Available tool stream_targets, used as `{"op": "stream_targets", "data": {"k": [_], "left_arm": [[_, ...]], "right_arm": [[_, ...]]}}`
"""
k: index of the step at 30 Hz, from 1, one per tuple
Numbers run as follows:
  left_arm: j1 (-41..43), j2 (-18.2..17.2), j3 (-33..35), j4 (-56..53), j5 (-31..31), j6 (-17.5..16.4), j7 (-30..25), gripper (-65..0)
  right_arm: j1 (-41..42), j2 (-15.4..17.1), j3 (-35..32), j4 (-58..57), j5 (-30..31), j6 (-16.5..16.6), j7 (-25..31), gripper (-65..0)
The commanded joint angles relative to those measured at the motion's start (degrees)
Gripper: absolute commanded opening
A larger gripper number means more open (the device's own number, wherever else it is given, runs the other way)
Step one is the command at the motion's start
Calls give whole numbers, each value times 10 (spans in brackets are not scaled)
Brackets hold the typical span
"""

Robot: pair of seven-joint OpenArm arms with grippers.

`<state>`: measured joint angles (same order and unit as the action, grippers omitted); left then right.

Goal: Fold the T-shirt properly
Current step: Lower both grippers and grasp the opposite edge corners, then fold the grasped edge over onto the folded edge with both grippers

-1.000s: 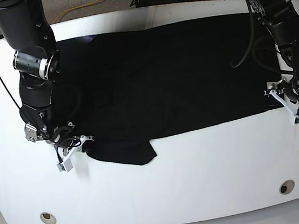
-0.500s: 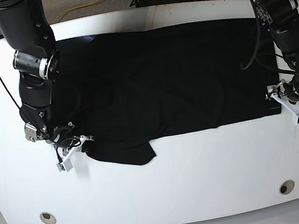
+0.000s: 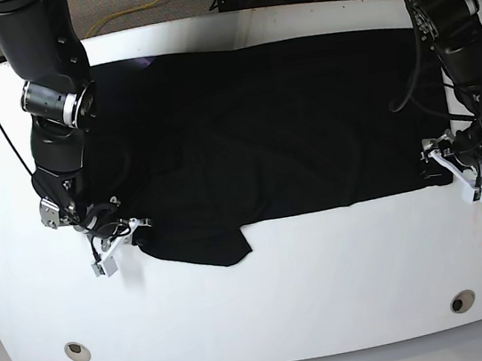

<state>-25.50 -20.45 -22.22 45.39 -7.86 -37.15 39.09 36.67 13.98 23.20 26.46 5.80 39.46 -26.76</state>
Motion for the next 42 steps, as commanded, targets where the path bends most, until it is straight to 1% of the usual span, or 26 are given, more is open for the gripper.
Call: {"op": "stream_targets", "data": {"k": [1,7,13,16,23,25,28,30,32,33,35,40,42], "left_arm": [[-11,-18,2,5,-19,8,2,-175],[-11,-17,1,4,-25,10,2,-174],[-12,-17,2,3,-53,10,2,-174],[-12,-16,2,0,-55,10,2,-174],[-44,-16,0,-68,-56,10,-2,-187],[-51,-16,-1,-76,-56,10,-3,-228],[-54,-16,3,-76,-53,10,-3,-379],[-55,-16,3,-76,-53,11,-5,-500],[-55,-16,4,-76,-53,15,-15,-599],[-55,-16,4,-76,-53,21,-20,-626],[-55,-16,4,-76,-53,28,-27,-644],[-56,-16,1,-74,-56,13,-27,-649],[-56,-16,1,-59,-56,12,-27,-650]], "right_arm": [[18,7,1,8,6,5,7,-571],[18,7,1,8,6,5,7,-571],[18,7,1,8,6,5,7,-571],[18,7,1,8,6,5,7,-571],[18,7,1,8,6,5,7,-571],[18,7,1,8,6,5,7,-574],[18,7,1,8,6,5,7,-575],[18,7,1,8,6,5,7,-577],[19,7,1,8,6,5,7,-577],[20,7,1,8,6,5,7,-577],[22,7,0,8,6,5,7,-577],[39,8,0,8,6,5,5,-577],[43,18,0,9,6,5,-7,-577]]}}
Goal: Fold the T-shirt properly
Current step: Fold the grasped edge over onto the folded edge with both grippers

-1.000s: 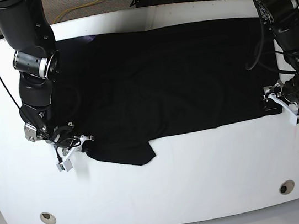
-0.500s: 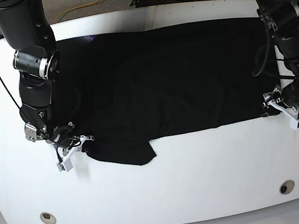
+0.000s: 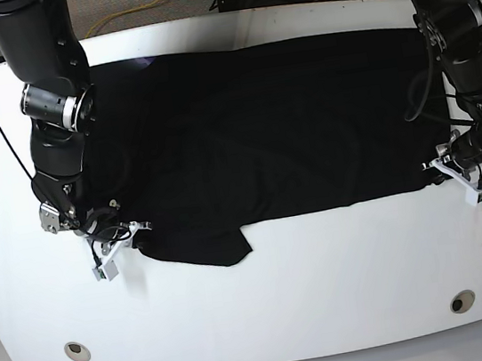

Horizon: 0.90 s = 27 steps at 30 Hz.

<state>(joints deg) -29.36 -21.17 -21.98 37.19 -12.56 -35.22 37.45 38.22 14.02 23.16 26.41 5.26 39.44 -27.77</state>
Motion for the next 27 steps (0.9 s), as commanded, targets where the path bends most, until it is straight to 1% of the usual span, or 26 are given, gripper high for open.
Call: {"op": "stream_targets", "data": {"k": [1,4,6,8,12,15,22,27], "left_arm": [[-14,-9,-1,40,-9,-7,-10,-650],[-11,-9,0,86,-9,-8,-3,-650],[-1,-9,-1,108,-9,-8,14,-650],[7,-8,-2,147,-10,-10,36,-650],[34,11,-4,209,-10,-10,57,-650],[66,14,-3,269,-10,-10,58,-650],[126,16,0,353,-10,-10,62,-650],[156,16,-3,397,-10,-11,102,-650]], "right_arm": [[32,24,0,15,11,6,-8,-577],[34,28,0,60,11,6,-35,-577],[26,29,0,89,11,6,-54,-577],[16,29,0,143,11,6,-88,-577],[-11,29,0,237,12,6,-145,-577],[-38,26,0,317,16,6,-190,-577],[-104,26,3,468,17,6,-282,-577],[-165,26,5,585,17,6,-332,-577]]}}
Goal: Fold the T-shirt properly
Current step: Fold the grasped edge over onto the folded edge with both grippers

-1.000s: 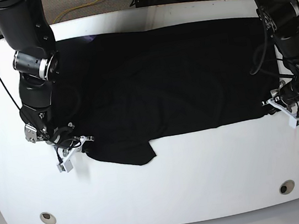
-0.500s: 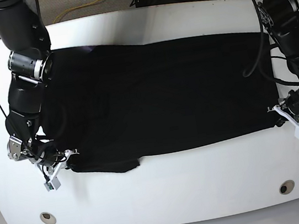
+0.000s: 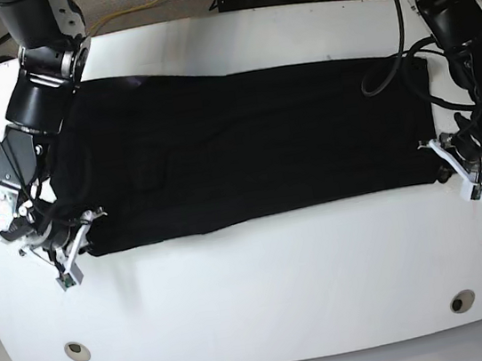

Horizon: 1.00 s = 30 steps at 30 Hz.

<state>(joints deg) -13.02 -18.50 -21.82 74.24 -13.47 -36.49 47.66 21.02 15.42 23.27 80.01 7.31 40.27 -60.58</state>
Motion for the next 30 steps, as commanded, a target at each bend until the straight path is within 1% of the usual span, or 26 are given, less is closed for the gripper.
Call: {"op": "stream_targets", "data": {"k": [1,5,9,12,14,15,18,21,24,25,28,29,30], "left_arm": [[2,-11,-5,41,-1,-7,7,-650],[36,-11,-5,77,-1,-34,10,-650],[78,-11,-5,125,0,-35,11,-650],[104,-11,-5,157,0,-35,12,-650],[123,-11,-5,174,0,-35,20,-650],[131,-11,-5,183,0,-35,28,-650],[151,-13,-5,195,0,-35,34,-650],[169,-12,-4,198,0,-35,34,-649],[182,-13,-4,197,0,-35,34,-649],[185,-13,-4,197,0,-35,34,-649],[185,-12,-4,193,2,-35,34,-649],[185,-12,-5,193,3,-35,34,-649],[185,-13,-5,193,3,-35,34,-649]], "right_arm": [[-12,12,4,79,-3,-3,-20,-577],[-69,9,5,152,-3,-3,-51,-577],[-134,-10,6,224,-3,-3,-65,-577],[-178,-14,6,268,-3,-3,-66,-577],[-203,-19,6,292,-3,-3,-66,-577],[-216,-28,6,304,-3,-3,-66,-577],[-236,-39,6,316,-3,-3,-66,-572],[-235,-46,6,313,-3,-3,-65,-561],[-211,-53,6,302,-3,-3,-65,-458],[-200,-54,6,292,-3,-3,-65,-382],[-168,-57,6,254,-3,-3,-66,-238],[-154,-59,6,239,-3,-3,-66,-208],[-149,-59,6,229,-3,-3,-66,-200]]}}
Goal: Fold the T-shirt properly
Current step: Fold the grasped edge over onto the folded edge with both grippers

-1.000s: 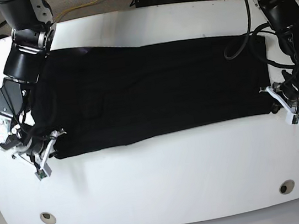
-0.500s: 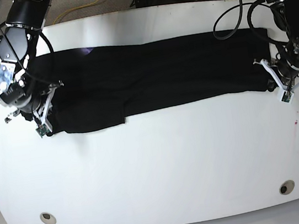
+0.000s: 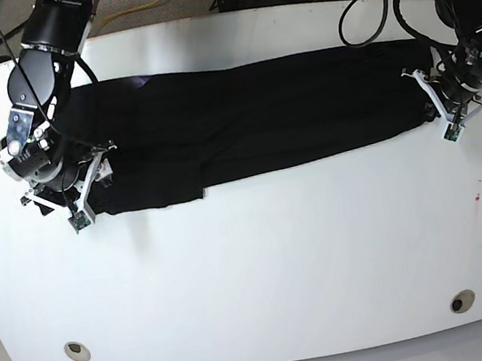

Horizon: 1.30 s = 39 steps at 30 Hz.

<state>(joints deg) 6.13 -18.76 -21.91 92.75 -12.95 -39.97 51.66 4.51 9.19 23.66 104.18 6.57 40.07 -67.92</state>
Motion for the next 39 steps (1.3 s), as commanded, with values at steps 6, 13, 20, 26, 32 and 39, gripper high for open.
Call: {"op": "stream_targets", "data": {"k": [6,13,20,26,32,39], "left_arm": [[-5,-13,-5,7,-2,0,-6,-649],[-5,-13,-5,7,-1,0,-7,-649],[0,-13,-4,7,-1,0,-7,-649],[1,-13,-1,7,-1,0,-8,-649],[-1,-10,0,7,-1,0,-8,-649],[-1,-11,0,7,-1,0,-8,-647]], "right_arm": [[55,4,6,-104,52,-1,6,-198],[56,19,36,-187,123,-1,9,-198],[55,22,52,-188,118,-1,11,-198],[58,23,72,-192,118,-1,11,-198],[53,18,70,-191,125,-1,11,-400],[55,17,70,-182,126,-1,11,-650]]}}
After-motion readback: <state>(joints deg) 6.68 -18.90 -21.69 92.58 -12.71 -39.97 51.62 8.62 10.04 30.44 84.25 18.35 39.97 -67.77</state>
